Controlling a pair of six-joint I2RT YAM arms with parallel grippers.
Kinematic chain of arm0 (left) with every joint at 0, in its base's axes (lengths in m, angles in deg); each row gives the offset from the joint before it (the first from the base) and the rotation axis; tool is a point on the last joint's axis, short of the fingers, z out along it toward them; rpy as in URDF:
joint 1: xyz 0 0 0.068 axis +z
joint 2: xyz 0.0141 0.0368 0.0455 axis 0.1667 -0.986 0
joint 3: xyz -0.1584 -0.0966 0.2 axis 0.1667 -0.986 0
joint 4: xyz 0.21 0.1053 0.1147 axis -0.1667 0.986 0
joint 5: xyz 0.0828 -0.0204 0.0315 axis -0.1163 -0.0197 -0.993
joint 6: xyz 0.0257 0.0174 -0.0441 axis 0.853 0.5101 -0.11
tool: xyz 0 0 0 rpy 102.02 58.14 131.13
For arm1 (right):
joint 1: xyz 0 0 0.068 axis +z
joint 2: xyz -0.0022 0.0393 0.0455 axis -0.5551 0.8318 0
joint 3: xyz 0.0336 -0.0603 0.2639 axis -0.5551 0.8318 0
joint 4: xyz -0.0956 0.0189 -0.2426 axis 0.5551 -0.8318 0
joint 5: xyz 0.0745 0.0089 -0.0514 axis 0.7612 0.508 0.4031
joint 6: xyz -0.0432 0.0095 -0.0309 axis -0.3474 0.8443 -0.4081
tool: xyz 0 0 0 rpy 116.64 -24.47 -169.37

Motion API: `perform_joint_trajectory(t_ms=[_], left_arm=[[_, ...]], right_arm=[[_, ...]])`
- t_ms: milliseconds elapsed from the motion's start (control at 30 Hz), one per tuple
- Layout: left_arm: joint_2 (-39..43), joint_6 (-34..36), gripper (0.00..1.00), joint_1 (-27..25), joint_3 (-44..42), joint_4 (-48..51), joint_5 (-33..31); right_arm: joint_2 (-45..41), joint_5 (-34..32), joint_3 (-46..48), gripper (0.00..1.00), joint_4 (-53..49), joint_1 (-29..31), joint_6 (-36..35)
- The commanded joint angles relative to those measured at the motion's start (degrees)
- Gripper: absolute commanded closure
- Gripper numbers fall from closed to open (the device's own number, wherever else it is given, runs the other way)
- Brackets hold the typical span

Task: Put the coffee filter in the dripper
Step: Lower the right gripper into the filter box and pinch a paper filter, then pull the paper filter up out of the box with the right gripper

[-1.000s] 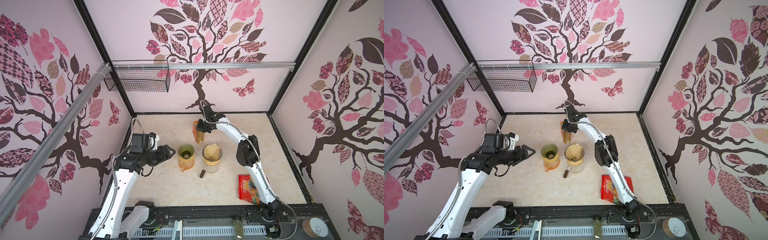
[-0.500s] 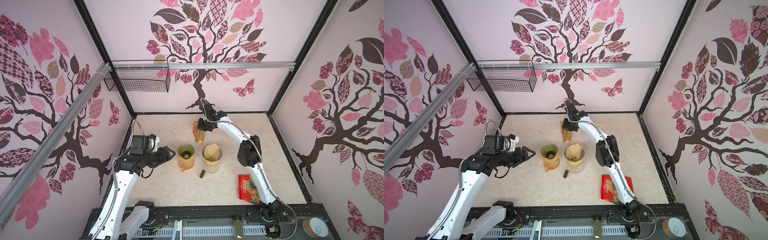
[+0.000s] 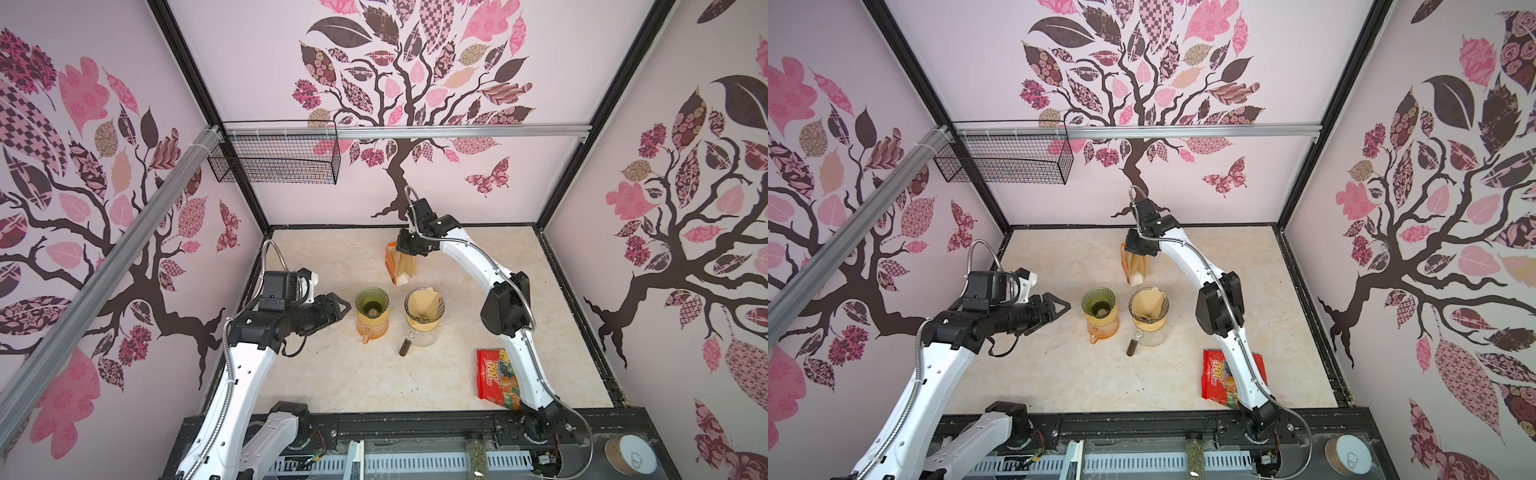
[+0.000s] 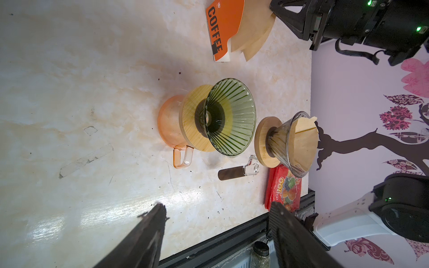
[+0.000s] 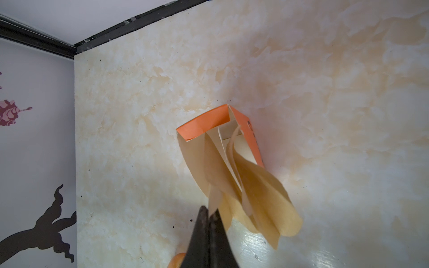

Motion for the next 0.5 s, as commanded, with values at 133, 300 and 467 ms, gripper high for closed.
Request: perform_joint_trajectory(t_ms=[133, 300, 467], left_arm=[[0.6, 0.2, 0.27, 0.2, -1.2, -0.2, 0.3], [0.6, 0.1, 0.26, 0.2, -1.3, -0.3, 0.2], [0.3, 0.1, 0.26, 0.2, -1.4, -0.4, 0.4]], right_arm=[[0.5, 1.9, -1.3, 1.0, -0.5, -0.3, -2.3], [2.4, 1.9, -1.4, 1.0, -1.5, -0.1, -3.8], [3.4, 0.4, -1.7, 1.0, -2.5, 0.7, -5.5]])
